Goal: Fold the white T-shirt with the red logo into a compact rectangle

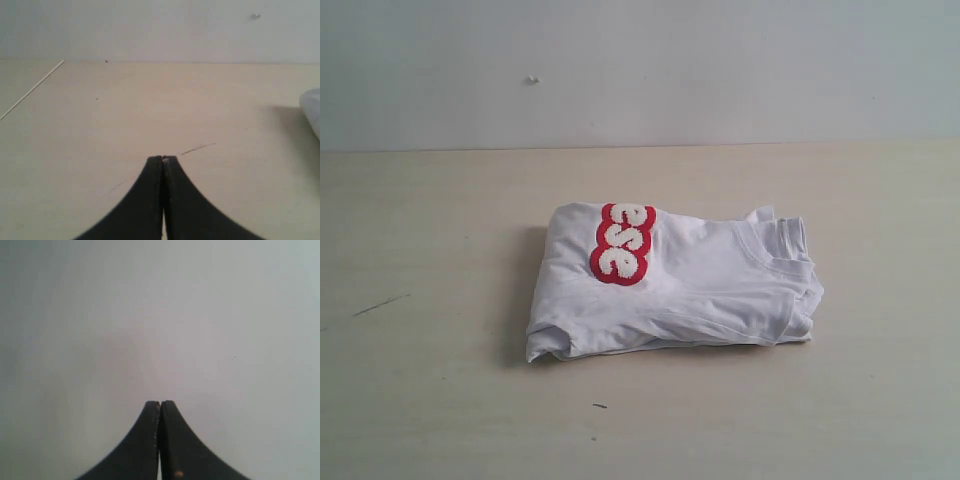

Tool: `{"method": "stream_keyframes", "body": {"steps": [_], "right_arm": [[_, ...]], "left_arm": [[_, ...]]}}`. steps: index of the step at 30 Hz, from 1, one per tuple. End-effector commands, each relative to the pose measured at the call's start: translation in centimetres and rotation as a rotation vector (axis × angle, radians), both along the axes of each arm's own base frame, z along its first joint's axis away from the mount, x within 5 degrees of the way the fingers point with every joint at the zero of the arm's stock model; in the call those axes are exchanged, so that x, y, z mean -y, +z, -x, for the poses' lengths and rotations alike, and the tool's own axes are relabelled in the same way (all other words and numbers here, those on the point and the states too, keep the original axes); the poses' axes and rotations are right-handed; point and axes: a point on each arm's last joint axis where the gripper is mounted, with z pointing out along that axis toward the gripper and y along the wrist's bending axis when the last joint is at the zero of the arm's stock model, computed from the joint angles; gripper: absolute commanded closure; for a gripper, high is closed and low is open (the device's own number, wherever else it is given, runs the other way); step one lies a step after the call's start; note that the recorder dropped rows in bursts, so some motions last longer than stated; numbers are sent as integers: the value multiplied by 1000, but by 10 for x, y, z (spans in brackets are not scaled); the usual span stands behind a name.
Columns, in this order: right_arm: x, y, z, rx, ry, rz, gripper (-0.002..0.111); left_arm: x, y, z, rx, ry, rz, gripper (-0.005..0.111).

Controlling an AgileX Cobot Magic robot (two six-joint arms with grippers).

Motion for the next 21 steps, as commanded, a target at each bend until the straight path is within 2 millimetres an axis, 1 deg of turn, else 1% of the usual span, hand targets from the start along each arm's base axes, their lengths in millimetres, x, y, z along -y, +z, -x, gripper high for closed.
{"method": "stream_keyframes", "body": {"steps": [1,18,21], "right_arm": [[0,-1,0,2,-10,5,108],[0,-1,0,2,-10,5,108],[0,-1,-1,14,-31,45,108]], "left_arm": [[0,-1,1,-15,3,-4,107],[0,-2,1,-25,4,-6,107],[0,-2,1,-25,4,-6,107]]}}
